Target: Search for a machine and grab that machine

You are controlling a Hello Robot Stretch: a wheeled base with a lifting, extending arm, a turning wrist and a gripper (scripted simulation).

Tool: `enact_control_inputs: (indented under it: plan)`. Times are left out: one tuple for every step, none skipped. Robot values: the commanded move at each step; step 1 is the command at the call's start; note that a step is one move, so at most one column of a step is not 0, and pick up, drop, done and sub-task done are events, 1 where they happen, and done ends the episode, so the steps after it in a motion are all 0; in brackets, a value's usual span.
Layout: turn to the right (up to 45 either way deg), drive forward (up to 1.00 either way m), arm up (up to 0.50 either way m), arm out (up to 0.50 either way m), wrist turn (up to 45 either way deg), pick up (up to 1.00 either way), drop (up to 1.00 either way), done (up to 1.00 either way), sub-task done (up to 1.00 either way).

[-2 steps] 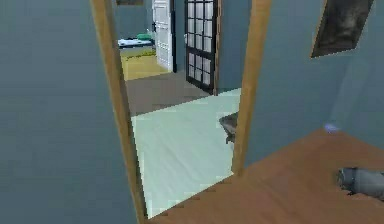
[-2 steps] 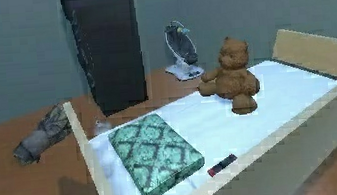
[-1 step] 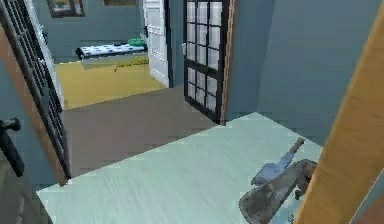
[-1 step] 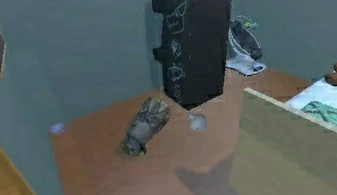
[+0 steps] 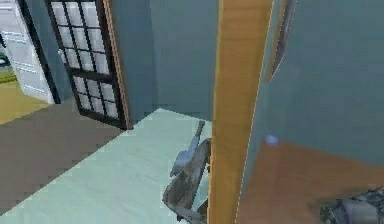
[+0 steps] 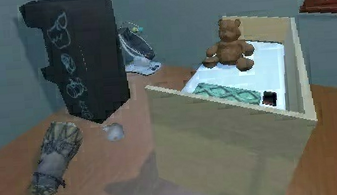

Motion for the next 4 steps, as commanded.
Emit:
enact_control_inputs:
  plan:
    - [0.0,0.05,0.0,0.0,0.0,0.0,0.0,0.0,0.0]
    - [-36.0,0.0,0.0,0.0,0.0,0.0,0.0,0.0,0.0]
    - [0.0,0.7,0.0,0.0,0.0,0.0,0.0,0.0,0.0]
    - [-27.0,0.0,0.0,0.0,0.0,0.0,0.0,0.0,0.0]
